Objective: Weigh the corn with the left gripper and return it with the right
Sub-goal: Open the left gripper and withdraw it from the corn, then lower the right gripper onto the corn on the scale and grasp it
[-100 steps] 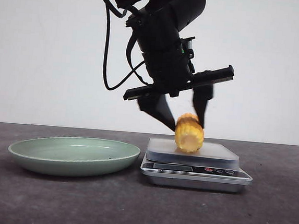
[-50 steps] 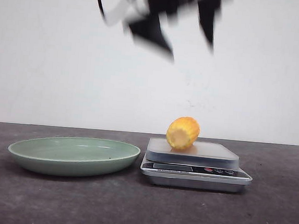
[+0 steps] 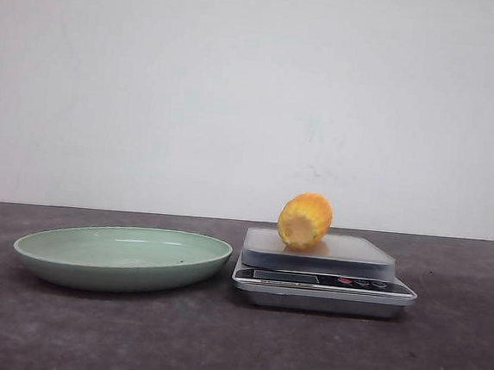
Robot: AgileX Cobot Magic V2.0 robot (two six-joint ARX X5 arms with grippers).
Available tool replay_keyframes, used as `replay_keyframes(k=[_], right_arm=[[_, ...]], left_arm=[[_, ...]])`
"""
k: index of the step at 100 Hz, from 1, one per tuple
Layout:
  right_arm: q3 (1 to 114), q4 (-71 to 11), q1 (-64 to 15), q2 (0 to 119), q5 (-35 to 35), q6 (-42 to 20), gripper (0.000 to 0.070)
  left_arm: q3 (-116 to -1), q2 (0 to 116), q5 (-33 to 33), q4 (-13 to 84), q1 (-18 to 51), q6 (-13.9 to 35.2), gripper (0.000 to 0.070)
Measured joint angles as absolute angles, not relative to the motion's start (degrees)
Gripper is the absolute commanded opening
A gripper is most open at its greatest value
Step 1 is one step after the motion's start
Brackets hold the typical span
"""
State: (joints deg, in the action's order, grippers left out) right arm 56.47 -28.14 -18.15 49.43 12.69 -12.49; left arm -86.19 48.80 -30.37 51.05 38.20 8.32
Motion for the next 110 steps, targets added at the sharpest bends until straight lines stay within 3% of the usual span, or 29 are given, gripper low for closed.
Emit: replay_keyframes(k=[33, 52, 82, 92, 104, 110], right_arm=[[56.5, -16.6, -31.9, 65.0, 3.3, -16.5, 0.0623], [56.5, -13.1, -35.3, 75.9, -1.1, -18.5, 0.0622], [56.7, -12.4, -35.2, 88.2, -3.9, -22.2, 0.0611], [56.7, -11.4, -35.2, 89.5, -4.3, -22.9, 0.0584], [56.8, -11.2, -35.2, 90.3, -4.4, -23.2, 0.0445], [56.8, -11.1, -35.2, 90.3, -4.7, -23.7, 0.0442]], left_arm=[[-79.9, 27.6, -33.2, 70.1, 38.2, 17.2, 0.0425], [-72.3, 19.0, -29.8, 70.6, 38.2, 22.0, 0.0425], [-61.3, 16.8, -25.3, 71.4, 38.2, 23.6, 0.0424], [-60.4, 16.8, -25.3, 71.2, 38.2, 24.1, 0.0424], [-60.2, 16.8, -25.4, 70.9, 38.2, 24.2, 0.0424], [-60.2, 16.8, -25.4, 70.8, 38.2, 24.1, 0.0424]])
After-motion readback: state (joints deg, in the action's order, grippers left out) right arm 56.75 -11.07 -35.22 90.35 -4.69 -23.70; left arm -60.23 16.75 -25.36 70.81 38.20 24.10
